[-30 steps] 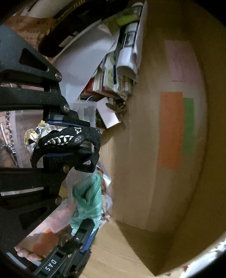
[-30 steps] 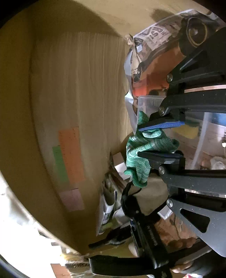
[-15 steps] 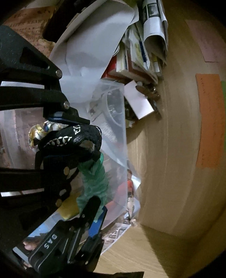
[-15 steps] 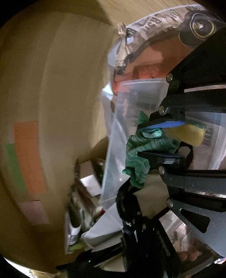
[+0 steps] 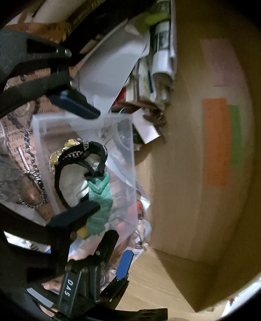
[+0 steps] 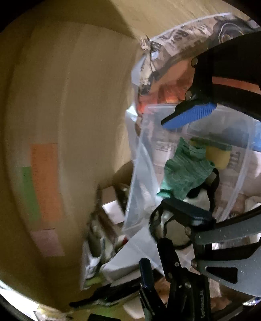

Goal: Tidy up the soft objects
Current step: 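Carry the strap and green cloth into the box and open both tools, then grasp the bagged grey knit glove with the left tool while the right tool grasps the white cloth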

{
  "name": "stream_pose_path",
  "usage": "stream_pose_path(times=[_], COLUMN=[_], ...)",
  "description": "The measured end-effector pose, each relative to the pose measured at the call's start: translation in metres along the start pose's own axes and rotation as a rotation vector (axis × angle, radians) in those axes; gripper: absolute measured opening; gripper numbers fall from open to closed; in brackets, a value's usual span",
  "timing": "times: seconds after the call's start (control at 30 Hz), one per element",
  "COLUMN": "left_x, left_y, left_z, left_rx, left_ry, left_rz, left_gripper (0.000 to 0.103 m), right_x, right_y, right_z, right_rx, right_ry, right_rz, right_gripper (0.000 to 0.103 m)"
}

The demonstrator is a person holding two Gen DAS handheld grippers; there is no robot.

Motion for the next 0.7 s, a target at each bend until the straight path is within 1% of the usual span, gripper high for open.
stream_pose_path(times=[0.03, 0.1, 0.13, 0.23, 0.37, 0.47, 0.7], left_x=[0.008, 0.022, 0.028, 0.041, 0.047, 0.045, 0.035], left_y=[0.0, 0.0, 0.002, 0.01, 0.028, 0.046, 0.095], left_z=[0.0, 0.001, 0.002, 0.003, 0.002, -0.001, -0.004], left_rx=[-0.003, -0.015, -0.023, -0.036, -0.032, -0.011, 0.031], left_ry=[-0.008, -0.015, -0.017, -0.034, -0.034, -0.031, -0.018], left_rz=[0.019, 0.045, 0.052, 0.063, 0.038, -0.001, -0.112], left_gripper=[0.094, 0.095, 0.096, 0.101, 0.101, 0.101, 0.101], right_x=[0.006, 0.021, 0.026, 0.041, 0.055, 0.058, 0.05], right_y=[-0.002, -0.004, -0.004, 0.002, 0.017, 0.033, 0.088], right_z=[0.0, 0.0, 0.0, -0.003, -0.01, -0.015, -0.027], right_rx=[-0.003, -0.004, -0.004, 0.003, 0.01, 0.003, -0.027], right_ry=[-0.002, -0.009, -0.012, -0.015, -0.035, -0.048, -0.089], right_rz=[0.015, 0.047, 0.059, 0.082, 0.087, 0.063, -0.061], right_gripper=[0.077, 0.083, 0.083, 0.09, 0.096, 0.097, 0.097])
Point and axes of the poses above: each gripper's, at about its wrist camera, not at the fingertips, and x roughly against the way its jaws point, z to its right, y to its underside, the point moved 8 cm from there along -x, roughly the way its jaws point, and after that the axes turned 8 degrees about y, right-handed, at the moved point
